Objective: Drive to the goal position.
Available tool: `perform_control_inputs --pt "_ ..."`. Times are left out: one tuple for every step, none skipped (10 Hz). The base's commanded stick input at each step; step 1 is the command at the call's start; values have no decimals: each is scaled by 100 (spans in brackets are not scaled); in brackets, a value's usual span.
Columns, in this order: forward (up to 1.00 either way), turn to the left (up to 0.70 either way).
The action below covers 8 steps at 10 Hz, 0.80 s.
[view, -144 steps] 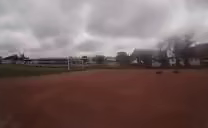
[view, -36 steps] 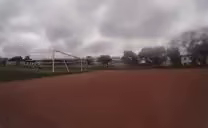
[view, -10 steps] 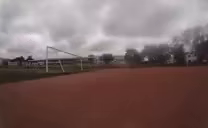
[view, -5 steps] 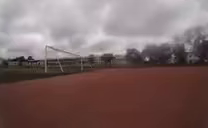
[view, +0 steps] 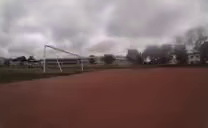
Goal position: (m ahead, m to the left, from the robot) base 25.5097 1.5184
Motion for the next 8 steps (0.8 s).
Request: perform_control_inputs --pt "70 0" --pt "70 0" --pt "70 0" --pt "70 0" --pt "70 0" --pt "70 0" --pt "70 0" --pt "70 0"
